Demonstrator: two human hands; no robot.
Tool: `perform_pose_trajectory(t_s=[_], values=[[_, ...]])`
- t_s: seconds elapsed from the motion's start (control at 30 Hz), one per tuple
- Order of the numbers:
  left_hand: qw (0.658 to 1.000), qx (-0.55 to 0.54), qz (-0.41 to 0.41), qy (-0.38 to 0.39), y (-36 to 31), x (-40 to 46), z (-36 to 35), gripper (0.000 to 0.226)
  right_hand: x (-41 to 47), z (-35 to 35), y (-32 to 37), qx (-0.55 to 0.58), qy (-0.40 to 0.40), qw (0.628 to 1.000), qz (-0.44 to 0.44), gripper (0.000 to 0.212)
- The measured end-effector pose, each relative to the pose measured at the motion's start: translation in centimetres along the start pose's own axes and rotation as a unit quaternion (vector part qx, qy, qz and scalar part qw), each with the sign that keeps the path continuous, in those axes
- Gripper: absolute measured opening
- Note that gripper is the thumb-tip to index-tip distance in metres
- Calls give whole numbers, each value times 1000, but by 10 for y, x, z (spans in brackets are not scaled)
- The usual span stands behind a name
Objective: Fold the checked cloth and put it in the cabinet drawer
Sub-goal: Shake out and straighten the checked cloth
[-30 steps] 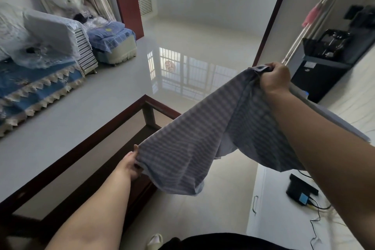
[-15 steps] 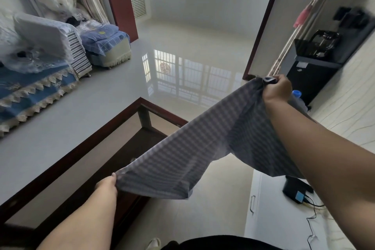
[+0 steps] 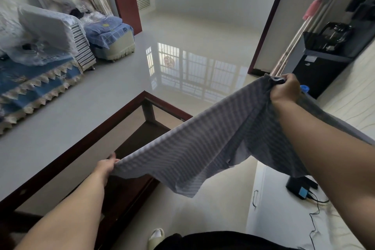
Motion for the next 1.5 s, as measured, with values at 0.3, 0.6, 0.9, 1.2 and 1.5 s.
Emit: perform_pose_trajectory(t_s=[0.3, 0.6, 0.9, 1.2, 1.5], values=[[890, 442, -34, -104, 28, 39, 50, 36, 26, 35, -23, -1, -40, 998, -41, 20], [886, 230, -370, 155, -147, -91, -107, 70, -52, -51, 32, -213, 214, 936, 183, 25], [798, 152, -542, 217, -207, -253, -215, 64, -112, -76, 31, -164, 311, 907, 232, 28], [814, 87, -429, 382, -191, -229, -208, 45, -109, -77, 3, -49, 323, 925, 192, 35], [834, 320, -335, 299, -162, -188, -154, 74, -106, -73, 12, 31, 303, 939, 158, 26]])
Point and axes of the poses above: each hand's wrist, its own x-axis towards the middle knuckle, its own z-axis out of the back of the hand, y = z × x, the point moved 9 cm from there along x, towards the middle knuckle, and after that the axes turned 4 degrees about -x, right-handed, at the moved point
